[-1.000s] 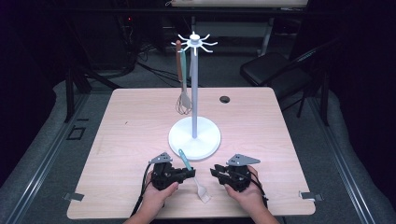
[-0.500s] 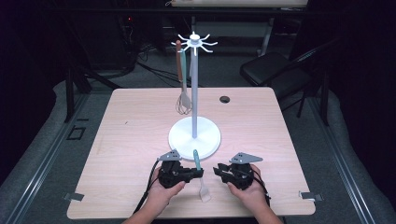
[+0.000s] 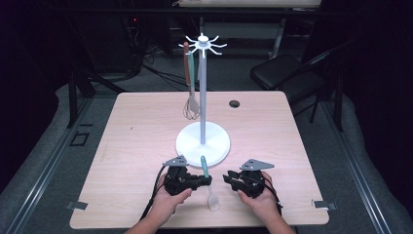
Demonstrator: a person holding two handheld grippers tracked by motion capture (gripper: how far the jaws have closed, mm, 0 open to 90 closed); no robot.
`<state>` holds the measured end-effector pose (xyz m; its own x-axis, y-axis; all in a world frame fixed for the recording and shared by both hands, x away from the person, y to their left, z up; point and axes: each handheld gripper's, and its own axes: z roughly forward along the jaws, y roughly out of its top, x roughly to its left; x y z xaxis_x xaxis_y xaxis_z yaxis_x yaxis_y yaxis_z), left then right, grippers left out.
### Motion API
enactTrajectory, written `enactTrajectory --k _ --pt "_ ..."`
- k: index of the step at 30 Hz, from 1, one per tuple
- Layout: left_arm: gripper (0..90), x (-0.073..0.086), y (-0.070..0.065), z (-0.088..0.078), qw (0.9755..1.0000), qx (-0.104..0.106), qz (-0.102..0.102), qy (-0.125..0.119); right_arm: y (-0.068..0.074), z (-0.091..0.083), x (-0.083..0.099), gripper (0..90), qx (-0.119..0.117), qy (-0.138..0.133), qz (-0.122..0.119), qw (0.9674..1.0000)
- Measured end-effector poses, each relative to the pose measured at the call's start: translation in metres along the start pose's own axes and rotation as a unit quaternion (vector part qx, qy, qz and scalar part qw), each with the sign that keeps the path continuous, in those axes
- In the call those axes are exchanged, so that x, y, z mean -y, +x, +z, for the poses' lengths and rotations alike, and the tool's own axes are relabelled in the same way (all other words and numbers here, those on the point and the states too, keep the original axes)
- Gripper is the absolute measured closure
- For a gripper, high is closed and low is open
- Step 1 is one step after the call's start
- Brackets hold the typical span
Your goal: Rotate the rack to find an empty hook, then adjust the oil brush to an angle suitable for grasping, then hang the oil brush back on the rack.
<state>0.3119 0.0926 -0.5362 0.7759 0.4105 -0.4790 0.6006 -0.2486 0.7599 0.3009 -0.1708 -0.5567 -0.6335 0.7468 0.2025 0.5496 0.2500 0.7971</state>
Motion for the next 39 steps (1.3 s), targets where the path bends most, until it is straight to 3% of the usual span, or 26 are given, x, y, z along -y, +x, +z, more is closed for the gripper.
enactTrajectory --k 17,28,39 --pt "84.4 -0.024 -0.002 -0.023 0.9996 -0.007 0.025 0.009 -0.001 -0.001 0.0 69.0 0.002 0.003 -0.001 1.0" --pt "84.4 -0.042 -0.009 -0.035 0.9977 -0.016 0.062 0.024 -0.002 -0.001 0.0 68.7 0.002 0.001 0.001 1.0" --pt "84.4 -0.055 -0.009 -0.037 0.9962 -0.024 0.076 0.035 -0.004 -0.003 -0.001 67.8 0.003 0.0 0.001 1.0"
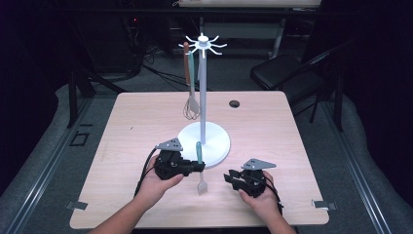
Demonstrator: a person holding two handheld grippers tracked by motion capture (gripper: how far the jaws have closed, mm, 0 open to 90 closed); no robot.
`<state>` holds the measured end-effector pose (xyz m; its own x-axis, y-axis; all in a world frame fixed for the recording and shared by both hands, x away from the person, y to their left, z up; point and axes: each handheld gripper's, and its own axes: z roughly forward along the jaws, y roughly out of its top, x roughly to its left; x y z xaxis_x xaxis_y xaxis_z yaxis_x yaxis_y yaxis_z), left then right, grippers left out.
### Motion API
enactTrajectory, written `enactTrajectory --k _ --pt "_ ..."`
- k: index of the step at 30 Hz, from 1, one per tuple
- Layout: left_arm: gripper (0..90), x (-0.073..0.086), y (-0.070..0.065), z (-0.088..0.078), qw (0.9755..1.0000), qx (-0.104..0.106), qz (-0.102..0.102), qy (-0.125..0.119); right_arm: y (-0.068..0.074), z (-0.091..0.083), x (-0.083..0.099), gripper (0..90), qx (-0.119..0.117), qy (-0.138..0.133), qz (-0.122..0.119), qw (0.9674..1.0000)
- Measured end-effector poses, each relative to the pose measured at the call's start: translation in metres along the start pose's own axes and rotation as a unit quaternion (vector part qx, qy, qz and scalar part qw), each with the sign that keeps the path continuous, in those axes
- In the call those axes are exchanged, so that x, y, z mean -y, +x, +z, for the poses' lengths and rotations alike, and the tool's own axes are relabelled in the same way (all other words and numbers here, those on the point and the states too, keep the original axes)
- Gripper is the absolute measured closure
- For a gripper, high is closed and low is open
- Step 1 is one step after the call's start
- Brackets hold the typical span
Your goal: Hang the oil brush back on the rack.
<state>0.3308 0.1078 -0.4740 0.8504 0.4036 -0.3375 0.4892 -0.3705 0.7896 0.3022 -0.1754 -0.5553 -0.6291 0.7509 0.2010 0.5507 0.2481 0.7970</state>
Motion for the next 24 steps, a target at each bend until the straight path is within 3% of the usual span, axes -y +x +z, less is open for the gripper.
enactTrajectory --k 9,24 --pt "84.4 -0.013 0.002 -0.007 0.9999 -0.003 0.011 -0.002 -0.001 0.0 0.0 66.9 0.002 -0.004 0.0 1.0" --pt "84.4 -0.047 -0.001 -0.028 0.9991 -0.011 0.04 -0.006 -0.003 0.001 0.001 61.7 0.007 -0.004 -0.011 0.9999"
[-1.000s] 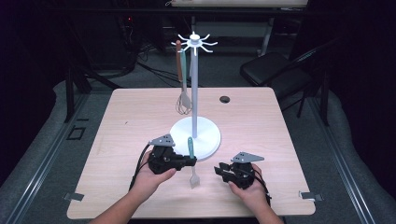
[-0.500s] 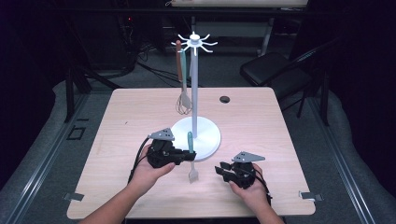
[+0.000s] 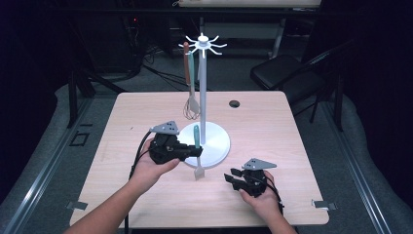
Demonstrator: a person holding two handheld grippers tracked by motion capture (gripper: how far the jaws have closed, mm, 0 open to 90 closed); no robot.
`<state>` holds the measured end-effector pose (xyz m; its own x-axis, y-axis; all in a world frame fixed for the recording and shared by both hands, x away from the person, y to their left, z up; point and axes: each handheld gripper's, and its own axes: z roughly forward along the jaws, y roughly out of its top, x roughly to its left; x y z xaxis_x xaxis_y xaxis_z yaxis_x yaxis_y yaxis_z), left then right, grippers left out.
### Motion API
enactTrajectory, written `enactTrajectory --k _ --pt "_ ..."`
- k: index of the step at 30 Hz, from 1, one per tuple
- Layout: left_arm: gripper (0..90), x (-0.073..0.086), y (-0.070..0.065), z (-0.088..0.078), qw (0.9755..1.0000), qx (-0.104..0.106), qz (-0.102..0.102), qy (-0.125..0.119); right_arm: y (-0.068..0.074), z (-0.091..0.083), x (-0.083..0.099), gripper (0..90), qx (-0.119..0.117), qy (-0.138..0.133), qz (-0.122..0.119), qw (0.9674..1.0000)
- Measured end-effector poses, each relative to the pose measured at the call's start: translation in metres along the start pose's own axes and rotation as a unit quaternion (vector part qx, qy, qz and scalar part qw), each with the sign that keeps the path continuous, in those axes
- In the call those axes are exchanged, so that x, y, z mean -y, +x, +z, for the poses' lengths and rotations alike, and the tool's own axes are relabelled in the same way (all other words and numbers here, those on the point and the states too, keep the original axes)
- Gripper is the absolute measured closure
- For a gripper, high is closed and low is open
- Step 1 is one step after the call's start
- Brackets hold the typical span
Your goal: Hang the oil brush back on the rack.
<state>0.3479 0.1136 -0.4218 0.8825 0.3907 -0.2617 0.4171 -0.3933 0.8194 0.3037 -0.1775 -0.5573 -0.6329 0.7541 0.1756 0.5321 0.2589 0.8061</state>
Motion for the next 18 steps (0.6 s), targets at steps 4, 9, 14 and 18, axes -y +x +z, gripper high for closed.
enactTrajectory --k 4,9,14,18 --pt "84.4 -0.009 -0.001 -0.004 1.0 -0.002 0.008 0.001 -0.001 0.001 0.001 58.4 0.005 -0.001 -0.002 1.0" --pt "84.4 -0.019 -0.004 -0.008 0.9999 -0.004 0.013 0.001 -0.001 0.001 0.001 56.4 0.008 -0.008 -0.001 0.9999" --pt "84.4 -0.032 -0.007 -0.01 0.9997 -0.005 0.023 0.005 -0.002 0.002 0.002 55.3 0.011 -0.008 -0.003 0.9999" --pt "84.4 -0.045 -0.007 -0.013 0.9996 -0.006 0.026 0.004 -0.002 0.003 0.002 54.1 0.014 -0.004 -0.004 0.9999"
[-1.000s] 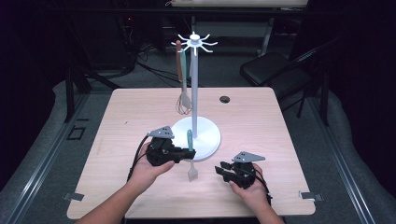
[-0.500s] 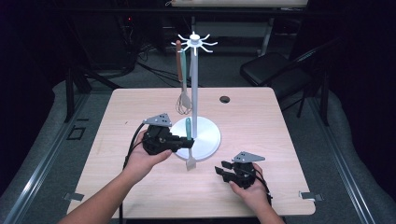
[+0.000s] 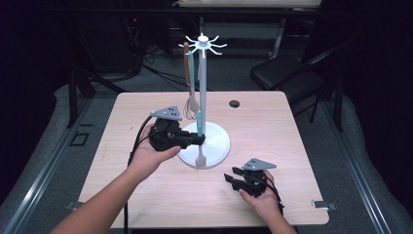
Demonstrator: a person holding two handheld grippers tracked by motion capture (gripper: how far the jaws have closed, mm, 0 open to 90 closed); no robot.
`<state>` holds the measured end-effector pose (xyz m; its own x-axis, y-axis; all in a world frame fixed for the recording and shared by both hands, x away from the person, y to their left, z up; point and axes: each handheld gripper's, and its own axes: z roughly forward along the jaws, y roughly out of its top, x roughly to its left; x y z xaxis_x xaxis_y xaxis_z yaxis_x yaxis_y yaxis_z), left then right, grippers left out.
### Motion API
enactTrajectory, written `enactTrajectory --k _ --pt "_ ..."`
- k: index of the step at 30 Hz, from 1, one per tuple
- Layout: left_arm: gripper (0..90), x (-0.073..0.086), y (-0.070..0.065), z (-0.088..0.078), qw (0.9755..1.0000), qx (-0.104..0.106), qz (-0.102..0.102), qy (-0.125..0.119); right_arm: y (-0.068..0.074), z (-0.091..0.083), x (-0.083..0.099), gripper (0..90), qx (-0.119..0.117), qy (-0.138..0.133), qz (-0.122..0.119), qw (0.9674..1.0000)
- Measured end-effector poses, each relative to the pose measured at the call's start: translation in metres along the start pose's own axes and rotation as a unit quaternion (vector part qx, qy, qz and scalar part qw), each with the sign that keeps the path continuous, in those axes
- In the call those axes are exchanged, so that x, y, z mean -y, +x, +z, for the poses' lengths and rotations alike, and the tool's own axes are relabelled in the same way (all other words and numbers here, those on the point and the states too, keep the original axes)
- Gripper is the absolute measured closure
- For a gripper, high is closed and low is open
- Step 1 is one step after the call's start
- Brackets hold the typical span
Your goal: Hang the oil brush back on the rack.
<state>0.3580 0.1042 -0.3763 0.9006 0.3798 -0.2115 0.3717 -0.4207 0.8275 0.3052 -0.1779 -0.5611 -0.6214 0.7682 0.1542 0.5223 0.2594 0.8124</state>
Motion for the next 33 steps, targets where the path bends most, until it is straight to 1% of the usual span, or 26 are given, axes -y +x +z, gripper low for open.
enactTrajectory --k 2,4,6,8,10,12,13,19,20,22,26,32,33 --pt "84.3 -0.008 0.001 -0.002 1.0 -0.002 0.005 0.001 0.0 0.001 0.001 53.6 -0.001 0.0 0.001 1.0" --pt "84.3 -0.016 0.001 -0.004 1.0 -0.001 0.009 -0.002 0.0 0.002 0.001 52.3 0.005 0.005 -0.006 1.0" --pt "84.4 -0.023 0.002 -0.006 0.9999 0.0 0.011 -0.002 0.0 0.003 0.001 50.5 0.009 0.003 -0.012 0.9999" --pt "84.4 -0.03 0.002 -0.007 0.9999 0.004 0.013 -0.004 0.001 0.004 0.002 50.0 0.012 -0.004 -0.013 0.9998" --pt "84.4 -0.037 0.003 -0.008 0.9999 0.005 0.016 -0.003 0.0 0.005 0.002 49.7 0.013 -0.005 -0.014 0.9998" --pt "84.4 -0.044 0.003 -0.009 0.9998 0.001 0.02 -0.001 0.0 0.004 0.002 49.5 0.017 0.0 -0.019 0.9997" --pt "84.3 -0.046 0.004 -0.01 0.9998 0.001 0.02 -0.001 0.0 0.004 0.002 49.3 0.016 0.004 -0.019 0.9997" --pt "84.4 -0.065 0.007 -0.017 0.9997 -0.001 0.021 -0.009 -0.001 0.005 0.003 48.8 0.016 0.005 -0.015 0.9997" --pt "84.4 -0.068 0.008 -0.018 0.9997 -0.002 0.021 -0.01 -0.001 0.005 0.003 48.8 0.016 0.0 -0.013 0.9998" --pt "84.4 -0.073 0.009 -0.02 0.9997 -0.002 0.022 -0.011 -0.001 0.005 0.003 48.7 0.016 -0.002 -0.013 0.9998" --pt "84.4 -0.079 0.01 -0.021 0.9996 0.001 0.025 -0.011 0.0 0.005 0.003 48.7 0.017 0.0 -0.016 0.9997" --pt "84.4 -0.085 0.013 -0.024 0.9994 0.007 0.034 0.001 -0.001 0.006 0.004 48.7 0.015 -0.001 -0.013 0.9998" --pt "84.4 -0.086 0.013 -0.024 0.9994 0.007 0.034 0.0 -0.001 0.005 0.004 48.7 0.016 0.001 -0.016 0.9997"
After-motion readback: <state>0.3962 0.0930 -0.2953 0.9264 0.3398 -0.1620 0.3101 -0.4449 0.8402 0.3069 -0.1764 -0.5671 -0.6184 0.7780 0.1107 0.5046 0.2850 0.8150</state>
